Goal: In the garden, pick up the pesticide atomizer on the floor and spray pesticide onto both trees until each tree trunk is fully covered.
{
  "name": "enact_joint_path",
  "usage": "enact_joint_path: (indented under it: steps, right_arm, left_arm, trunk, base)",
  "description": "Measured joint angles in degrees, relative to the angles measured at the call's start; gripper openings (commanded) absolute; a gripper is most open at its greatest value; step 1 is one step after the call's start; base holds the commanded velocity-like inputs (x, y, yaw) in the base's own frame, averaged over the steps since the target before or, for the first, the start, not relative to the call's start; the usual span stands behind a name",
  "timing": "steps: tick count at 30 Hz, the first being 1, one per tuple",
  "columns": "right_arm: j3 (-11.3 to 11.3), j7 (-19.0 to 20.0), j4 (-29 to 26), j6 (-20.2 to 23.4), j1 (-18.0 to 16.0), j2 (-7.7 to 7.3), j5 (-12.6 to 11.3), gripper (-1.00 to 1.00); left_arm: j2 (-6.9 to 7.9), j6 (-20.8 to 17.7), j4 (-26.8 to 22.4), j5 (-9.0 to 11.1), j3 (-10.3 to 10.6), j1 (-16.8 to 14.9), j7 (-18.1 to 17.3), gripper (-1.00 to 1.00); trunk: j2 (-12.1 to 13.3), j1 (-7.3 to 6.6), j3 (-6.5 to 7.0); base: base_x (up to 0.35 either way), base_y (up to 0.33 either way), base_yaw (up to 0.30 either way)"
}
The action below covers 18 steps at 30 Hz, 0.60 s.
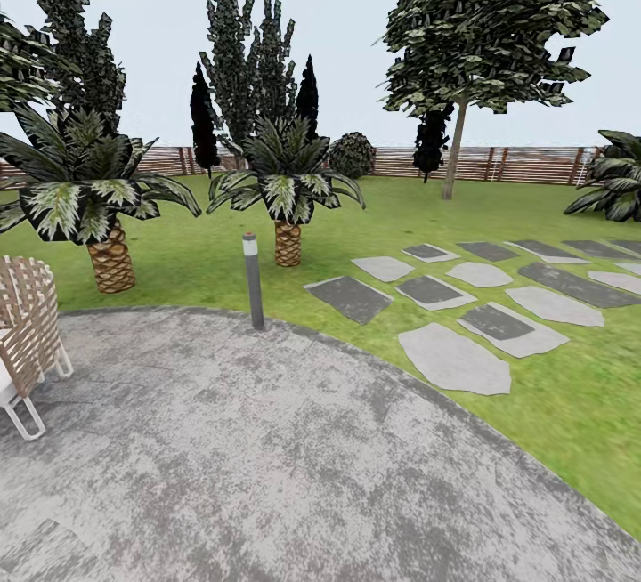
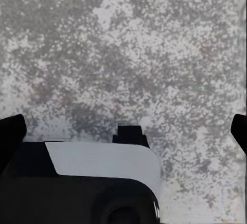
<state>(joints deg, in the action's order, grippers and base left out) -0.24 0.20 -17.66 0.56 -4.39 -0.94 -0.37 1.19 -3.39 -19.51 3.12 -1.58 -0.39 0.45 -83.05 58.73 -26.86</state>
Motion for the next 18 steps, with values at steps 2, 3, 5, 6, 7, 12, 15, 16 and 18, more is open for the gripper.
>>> enact_joint_path:
  steps: [2, 3, 5, 6, 7, 12, 15, 16, 18]
  right_arm:
    - [0.0, 0.0, -3.0, 0.0, 0.0, -0.47, 0.0, 1.0]
    - [0.0, 0.0, -4.7, -0.1, 0.0, -0.77, 0.0, 1.0]
    - [-0.1, 0.0, -7.2, -0.2, 0.0, -1.07, 0.0, 1.0]
    - [-0.1, 0.0, -8.8, -0.4, 0.0, -1.2, -0.1, 1.0]
    - [-0.1, 0.0, -9.6, -0.6, 0.0, -1.25, -0.1, 1.0]
    - [-0.1, 0.0, -13.6, -5.1, 0.0, -1.47, -0.1, 1.0]
    - [-0.8, 0.2, -14.7, -9.0, 0.0, -2.54, -0.3, 1.0]
    - [-1.3, 0.2, -14.7, -9.4, 0.0, -2.69, -0.3, 1.0]
    - [-2.9, 0.3, -14.4, -9.9, 0.0, -2.88, -0.1, 1.0]
  left_arm:
    - [0.23, 0.0, -1.0, 0.0, 0.0, -1.9, 0.0, 1.0]
    - [0.32, 0.0, -1.3, 0.0, 0.0, -3.2, 0.0, 1.0]
    - [0.41, 0.1, -1.7, 0.0, 0.0, -5.0, 0.0, 1.0]
    - [0.44, 0.1, -1.9, 0.0, 0.0, -6.1, 0.0, 1.0]
    - [0.45, 0.1, -1.9, 0.0, 0.0, -6.7, 0.0, 1.0]
    - [0.42, 0.2, -2.1, 0.0, 0.1, -11.0, -0.2, 1.0]
    - [0.42, 0.2, -2.2, 0.0, 0.3, -13.2, -0.7, 1.0]
    - [0.48, 0.3, -2.2, -0.1, 0.4, -13.3, -0.7, 1.0]
    - [0.76, 2.1, -1.8, -0.3, 0.3, -13.0, -0.8, 1.0]
  trunk:
    - [0.0, 0.0, 0.0]
    - [0.0, 0.0, 0.01]
    - [0.0, 0.0, 0.01]
    - [0.0, 0.0, 0.0]
    - [0.0, 0.0, 0.0]
    - [0.0, 0.0, 0.0]
    - [0.0, 0.0, 0.0]
    - [0.0, 0.0, -0.01]
    - [0.0, 0.0, -0.01]
  base:
    - [0.0, 0.0, 0.0]
    - [0.0, 0.0, 0.0]
    - [0.0, 0.0, 0.0]
    - [0.0, 0.0, 0.0]
    - [0.0, 0.0, 0.0]
    - [0.0, 0.0, -0.006]
    - [0.0, 0.0, -0.167]
    - [0.0, 0.0, -0.242]
    - [0.0, 0.0, -0.259]
